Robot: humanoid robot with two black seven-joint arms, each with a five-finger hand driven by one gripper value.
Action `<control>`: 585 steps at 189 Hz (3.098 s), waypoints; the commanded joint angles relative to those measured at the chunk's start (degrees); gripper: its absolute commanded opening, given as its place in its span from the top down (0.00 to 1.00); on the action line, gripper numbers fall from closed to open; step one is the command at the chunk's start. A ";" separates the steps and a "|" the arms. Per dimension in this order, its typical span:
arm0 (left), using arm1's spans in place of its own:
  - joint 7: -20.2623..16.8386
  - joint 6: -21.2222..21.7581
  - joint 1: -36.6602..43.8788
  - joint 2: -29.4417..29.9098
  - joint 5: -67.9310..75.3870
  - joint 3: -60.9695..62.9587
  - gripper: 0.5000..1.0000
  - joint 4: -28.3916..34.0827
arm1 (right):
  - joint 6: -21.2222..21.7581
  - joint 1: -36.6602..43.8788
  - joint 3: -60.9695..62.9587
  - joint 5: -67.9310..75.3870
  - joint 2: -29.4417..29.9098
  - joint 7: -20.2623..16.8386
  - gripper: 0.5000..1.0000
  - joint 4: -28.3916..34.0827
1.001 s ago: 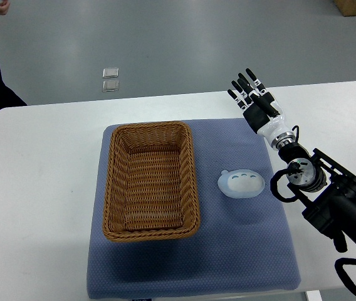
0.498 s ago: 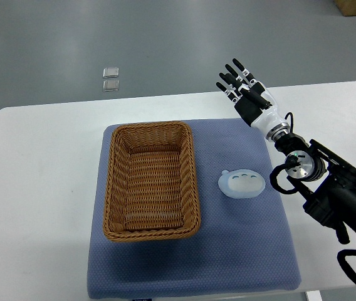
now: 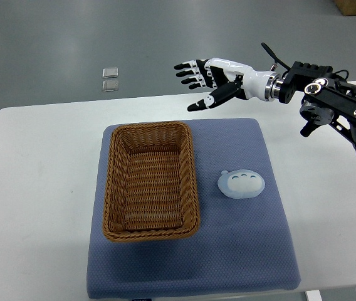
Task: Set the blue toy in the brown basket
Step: 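Swing the right hand over the mat and lower it toward the plush toy, then close the right hand's fingers around the pale blue plush toy, then lift the toy with the right hand and carry it over the basket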
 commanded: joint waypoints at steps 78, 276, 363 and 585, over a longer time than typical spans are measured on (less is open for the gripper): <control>0.21 -0.16 -0.24 0.00 0.09 0.29 0.00 -0.55 | 1.00 18.41 -24.56 -5.49 -16.25 -10.63 0.16 23.56; 0.47 -0.16 -0.42 0.00 0.09 0.03 0.00 -0.46 | -11.48 2.06 -22.01 -12.70 -21.79 -10.28 0.17 31.82; 0.47 -0.16 -0.42 0.00 0.09 0.03 0.00 -0.37 | -13.50 -3.12 -19.82 -15.95 -18.27 -9.40 0.18 28.40; 0.47 -0.07 -0.42 0.00 0.00 0.03 0.00 0.24 | -11.75 18.68 -20.60 -6.37 -4.13 -7.82 1.00 24.62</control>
